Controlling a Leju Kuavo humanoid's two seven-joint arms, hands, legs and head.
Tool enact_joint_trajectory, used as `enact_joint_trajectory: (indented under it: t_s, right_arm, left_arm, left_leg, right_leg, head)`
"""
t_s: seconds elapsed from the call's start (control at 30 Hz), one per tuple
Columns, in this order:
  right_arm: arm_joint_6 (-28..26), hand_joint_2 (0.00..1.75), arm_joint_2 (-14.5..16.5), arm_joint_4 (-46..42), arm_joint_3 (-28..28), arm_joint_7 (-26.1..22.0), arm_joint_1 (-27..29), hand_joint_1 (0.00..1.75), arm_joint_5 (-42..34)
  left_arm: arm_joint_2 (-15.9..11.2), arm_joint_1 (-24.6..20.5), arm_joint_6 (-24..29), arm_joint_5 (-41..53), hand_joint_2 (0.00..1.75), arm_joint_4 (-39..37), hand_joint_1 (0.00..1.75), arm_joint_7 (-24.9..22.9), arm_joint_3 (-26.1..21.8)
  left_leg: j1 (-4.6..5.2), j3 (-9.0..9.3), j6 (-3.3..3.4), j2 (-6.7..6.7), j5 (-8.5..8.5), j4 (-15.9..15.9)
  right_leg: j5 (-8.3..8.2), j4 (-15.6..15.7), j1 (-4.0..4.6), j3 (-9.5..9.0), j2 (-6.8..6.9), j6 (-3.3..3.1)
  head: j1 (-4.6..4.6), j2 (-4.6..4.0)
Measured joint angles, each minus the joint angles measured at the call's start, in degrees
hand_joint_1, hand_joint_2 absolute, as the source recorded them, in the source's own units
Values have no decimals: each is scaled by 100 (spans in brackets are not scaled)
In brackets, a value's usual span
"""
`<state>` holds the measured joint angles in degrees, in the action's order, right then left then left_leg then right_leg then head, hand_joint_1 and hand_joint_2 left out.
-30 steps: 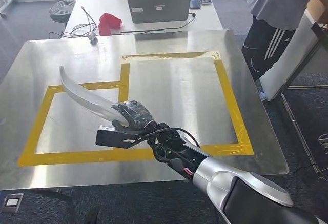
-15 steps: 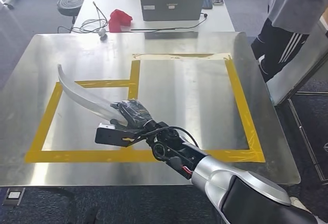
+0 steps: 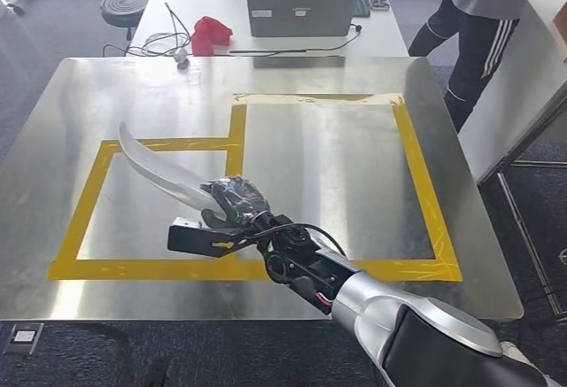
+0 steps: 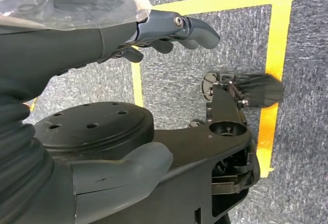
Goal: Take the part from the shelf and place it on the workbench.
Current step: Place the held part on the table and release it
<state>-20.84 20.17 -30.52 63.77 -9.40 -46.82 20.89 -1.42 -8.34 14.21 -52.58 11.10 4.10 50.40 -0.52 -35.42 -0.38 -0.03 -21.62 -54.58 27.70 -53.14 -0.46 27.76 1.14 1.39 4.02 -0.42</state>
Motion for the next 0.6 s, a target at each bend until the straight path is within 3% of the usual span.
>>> enact_joint_trajectory:
  t_s: [0.17,0.6]
  right_arm:
    - [-216,175,5,5,365,396,79,175,589]
    - [-144,175,17,-16,862,312,245,175,503]
  left_arm:
    - [8,3,16,-61,175,0,0,1,0]
    - [13,11,-9,-113,175,0,0,68,0]
  left_leg:
    - [-3,4,-1,0,3,4]
    - [-4,11,-3,1,4,11]
  right_leg:
    - [0,-5,10,0,1,0]
    - [7,-17,14,2,2,-5]
  head:
    - [1,0]
    - [0,0]
